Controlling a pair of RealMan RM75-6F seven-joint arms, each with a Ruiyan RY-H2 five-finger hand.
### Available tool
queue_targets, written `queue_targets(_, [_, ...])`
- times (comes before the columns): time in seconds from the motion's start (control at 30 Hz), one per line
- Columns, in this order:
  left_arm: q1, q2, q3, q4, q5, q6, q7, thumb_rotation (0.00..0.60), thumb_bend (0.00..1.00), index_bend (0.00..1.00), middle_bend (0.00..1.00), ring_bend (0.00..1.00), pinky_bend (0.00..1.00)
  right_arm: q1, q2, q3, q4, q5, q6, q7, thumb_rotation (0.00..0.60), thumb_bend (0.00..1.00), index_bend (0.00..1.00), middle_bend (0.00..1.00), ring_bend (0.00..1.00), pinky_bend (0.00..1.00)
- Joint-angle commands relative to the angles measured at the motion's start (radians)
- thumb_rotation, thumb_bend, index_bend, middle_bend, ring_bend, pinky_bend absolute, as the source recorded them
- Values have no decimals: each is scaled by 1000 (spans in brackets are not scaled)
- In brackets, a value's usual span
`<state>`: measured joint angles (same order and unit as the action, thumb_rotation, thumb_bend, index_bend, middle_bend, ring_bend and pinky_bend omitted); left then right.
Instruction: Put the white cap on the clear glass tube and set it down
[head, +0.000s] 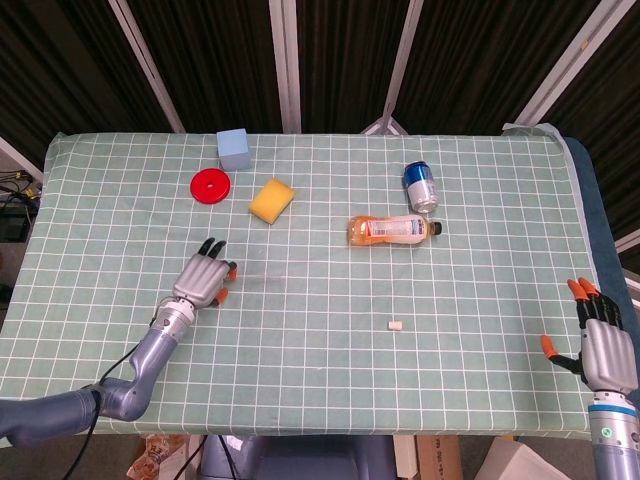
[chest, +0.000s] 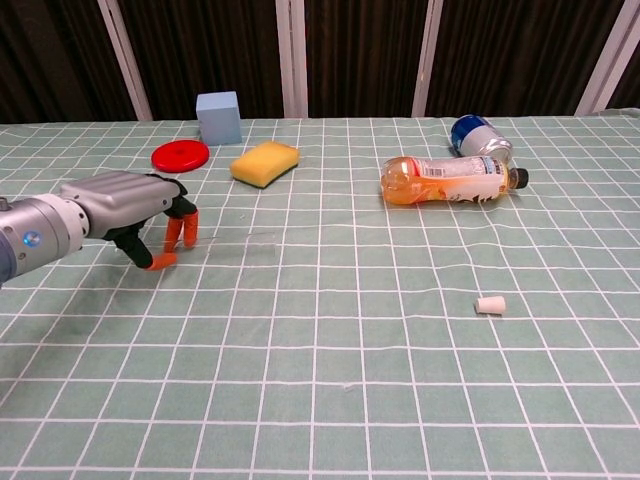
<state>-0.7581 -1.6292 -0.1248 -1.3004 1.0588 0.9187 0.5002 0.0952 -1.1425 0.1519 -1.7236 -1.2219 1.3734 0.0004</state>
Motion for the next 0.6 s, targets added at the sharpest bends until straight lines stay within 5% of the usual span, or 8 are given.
queue_targets(0.03, [4, 3, -5, -3, 27, 19, -30, 600, 723, 495, 550, 81, 0, 0, 0, 0, -1, -1, 1, 0, 600, 364, 0, 0, 0, 0])
queue_targets(0.43, [2, 41, -23, -9, 215, 88, -242, 600, 797, 496, 550, 82, 0, 15, 2, 0, -18, -41, 0, -8, 600, 365, 2, 0, 0, 0])
queue_targets(0.6, [2, 87, -28, -34, 283, 118, -323, 600, 821, 498, 551, 82, 0, 58, -1, 5, -42, -40, -60, -36, 600, 365, 130, 15, 0, 0])
